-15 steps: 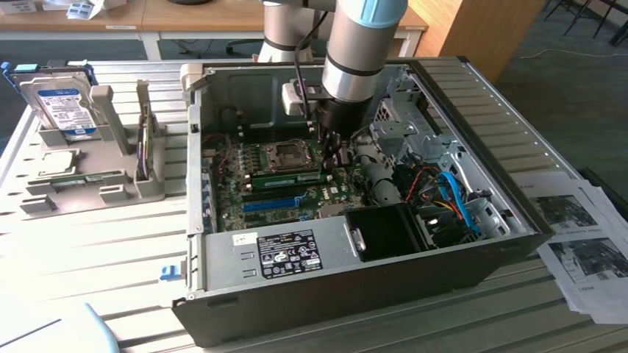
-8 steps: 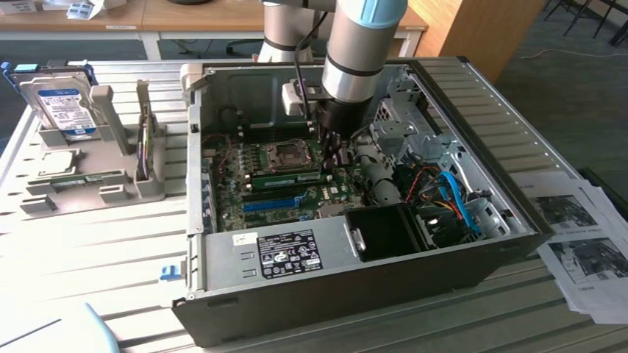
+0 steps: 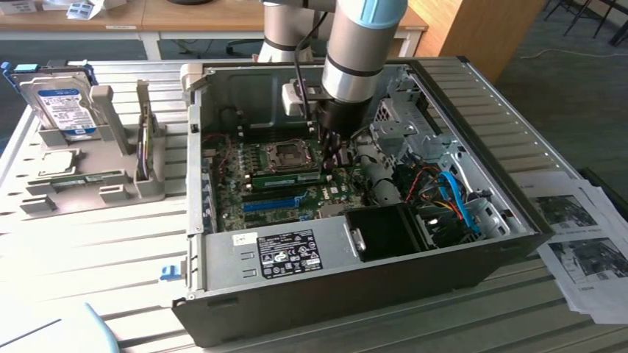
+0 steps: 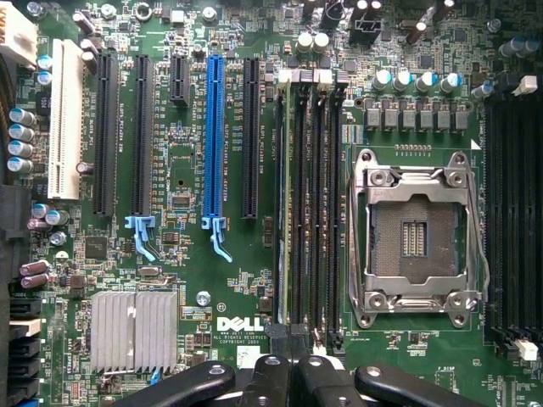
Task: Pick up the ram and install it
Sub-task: 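Press down the ram until it locks into place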
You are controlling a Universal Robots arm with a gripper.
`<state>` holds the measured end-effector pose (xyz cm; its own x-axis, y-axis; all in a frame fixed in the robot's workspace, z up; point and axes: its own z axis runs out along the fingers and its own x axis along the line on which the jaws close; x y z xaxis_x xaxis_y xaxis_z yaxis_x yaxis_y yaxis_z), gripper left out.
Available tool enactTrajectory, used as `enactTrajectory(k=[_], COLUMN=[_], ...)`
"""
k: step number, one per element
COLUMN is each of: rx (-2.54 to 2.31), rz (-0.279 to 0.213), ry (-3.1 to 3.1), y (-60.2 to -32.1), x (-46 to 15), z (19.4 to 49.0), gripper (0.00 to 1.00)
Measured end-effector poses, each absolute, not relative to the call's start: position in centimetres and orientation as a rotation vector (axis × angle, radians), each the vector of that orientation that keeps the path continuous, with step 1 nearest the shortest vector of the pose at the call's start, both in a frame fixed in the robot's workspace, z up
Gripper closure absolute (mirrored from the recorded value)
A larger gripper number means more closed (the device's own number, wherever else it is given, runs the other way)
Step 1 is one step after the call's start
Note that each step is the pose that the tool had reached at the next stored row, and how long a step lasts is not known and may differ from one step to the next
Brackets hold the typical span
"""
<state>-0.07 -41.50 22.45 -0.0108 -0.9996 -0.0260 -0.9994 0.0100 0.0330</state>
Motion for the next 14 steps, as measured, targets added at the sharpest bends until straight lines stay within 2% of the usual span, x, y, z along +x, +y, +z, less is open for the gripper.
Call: enactTrajectory(k=[14], rx=[2.206], rz=[-0.065], ry=[-2.229], y=[-41.50], x=[-0.07], z=[22.33], gripper=[0.91])
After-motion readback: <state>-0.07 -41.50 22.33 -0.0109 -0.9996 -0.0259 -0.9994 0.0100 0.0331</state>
